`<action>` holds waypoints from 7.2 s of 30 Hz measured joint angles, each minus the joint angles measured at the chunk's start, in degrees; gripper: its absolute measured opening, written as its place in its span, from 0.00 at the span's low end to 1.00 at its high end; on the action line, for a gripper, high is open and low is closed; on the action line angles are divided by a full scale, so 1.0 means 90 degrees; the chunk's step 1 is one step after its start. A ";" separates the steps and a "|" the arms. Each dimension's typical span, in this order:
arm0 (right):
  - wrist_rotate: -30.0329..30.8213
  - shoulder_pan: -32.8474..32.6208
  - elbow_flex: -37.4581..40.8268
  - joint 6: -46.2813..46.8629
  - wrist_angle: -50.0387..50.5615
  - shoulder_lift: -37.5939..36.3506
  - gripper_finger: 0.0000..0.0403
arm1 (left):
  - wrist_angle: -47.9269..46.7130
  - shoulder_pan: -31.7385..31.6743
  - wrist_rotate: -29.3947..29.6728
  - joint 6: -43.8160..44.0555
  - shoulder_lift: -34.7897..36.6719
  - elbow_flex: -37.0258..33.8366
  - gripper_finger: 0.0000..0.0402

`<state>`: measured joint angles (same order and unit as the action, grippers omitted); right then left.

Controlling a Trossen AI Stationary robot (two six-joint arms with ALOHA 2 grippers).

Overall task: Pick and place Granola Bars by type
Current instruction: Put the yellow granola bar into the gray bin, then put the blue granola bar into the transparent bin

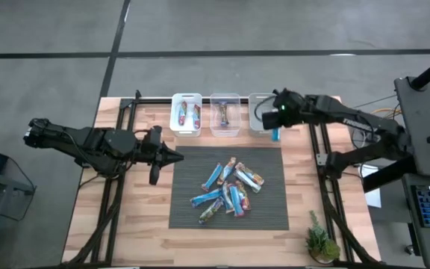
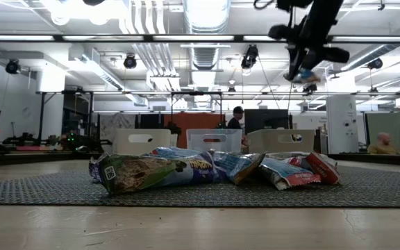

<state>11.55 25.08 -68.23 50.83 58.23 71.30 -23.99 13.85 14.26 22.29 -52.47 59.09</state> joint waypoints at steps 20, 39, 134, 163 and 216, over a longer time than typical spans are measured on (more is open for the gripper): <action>-0.1290 0.2121 -0.0116 -0.1696 -0.1434 0.1786 0.16 | 0.0000 0.0000 0.0386 0.0102 0.0000 -0.0027 0.00; -0.1357 0.2302 -0.1201 -0.2234 -0.1244 0.3129 0.16 | 0.0000 0.0000 0.0489 0.0215 0.0000 -0.0034 0.00; -0.0427 -0.3294 -0.0724 -0.1382 -0.0733 0.0747 0.42 | -0.0002 -0.0015 0.0408 0.0440 -0.0780 -0.0034 0.34; -0.0449 -0.3471 0.0044 -0.0828 -0.0719 0.1369 0.42 | -0.0889 -0.0337 -0.0037 0.0620 -0.3066 -0.0034 0.34; -0.1257 -0.3410 0.0742 -0.1510 -0.1551 0.2550 0.42 | -0.3015 -0.0369 -0.0343 0.0252 -0.2574 -0.0144 0.34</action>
<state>0.23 -5.60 -61.55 37.24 44.27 94.24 -51.12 10.52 11.18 24.56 -75.64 57.80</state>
